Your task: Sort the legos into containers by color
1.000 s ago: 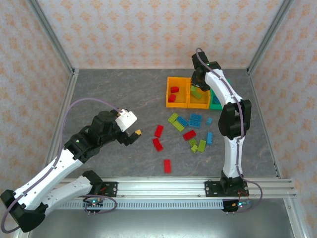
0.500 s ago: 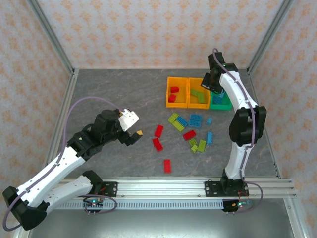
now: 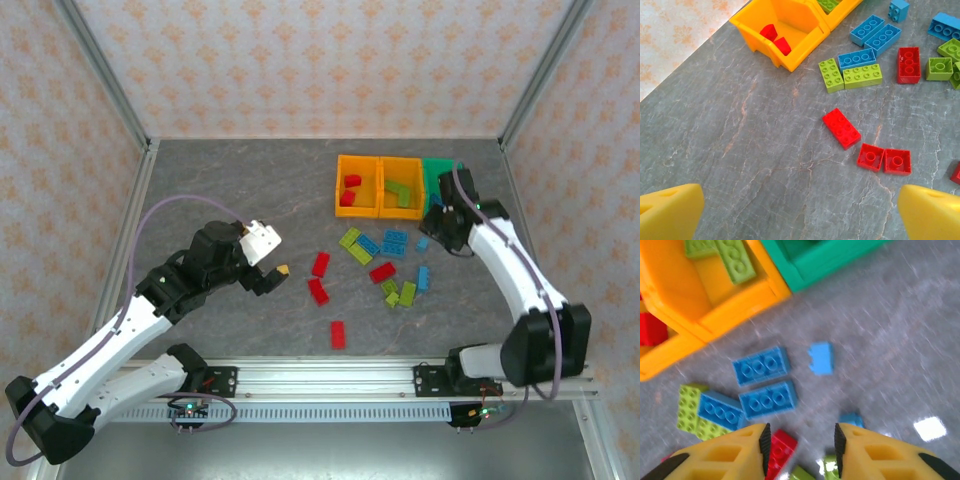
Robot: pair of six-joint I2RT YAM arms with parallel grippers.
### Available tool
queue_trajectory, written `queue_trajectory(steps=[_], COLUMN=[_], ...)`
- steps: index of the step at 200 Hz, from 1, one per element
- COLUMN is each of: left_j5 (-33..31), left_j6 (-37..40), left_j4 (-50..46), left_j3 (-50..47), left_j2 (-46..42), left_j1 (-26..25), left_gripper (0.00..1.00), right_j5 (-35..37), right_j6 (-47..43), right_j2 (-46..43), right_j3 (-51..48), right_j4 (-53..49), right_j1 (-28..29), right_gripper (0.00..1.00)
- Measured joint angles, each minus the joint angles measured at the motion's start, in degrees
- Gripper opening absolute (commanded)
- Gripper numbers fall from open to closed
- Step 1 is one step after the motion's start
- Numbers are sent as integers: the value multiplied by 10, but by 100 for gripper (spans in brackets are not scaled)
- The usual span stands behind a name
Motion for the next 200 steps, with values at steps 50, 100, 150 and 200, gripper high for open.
queue_trajectory(steps=[50,100,150,200], left_j5=[8,20,143,172], left_j6=[0,1,43,72], left_j4=[0,0,13,12], left_j3=[0,0,-28,-38], left_j2=[7,15,-15,-20], left_j1=[0,0,4,4], left_gripper=[100,100,100,100], right_j5=[-38,-65,-57,-37], right_j6=[19,10,-5,-2], right_j2=[-67,-30,79,70], right_j3=[-172,-203,-199,-197], right_j4=[14,53,102,111], right_j1=[0,8,8,8], right_gripper=[59,60,45,16])
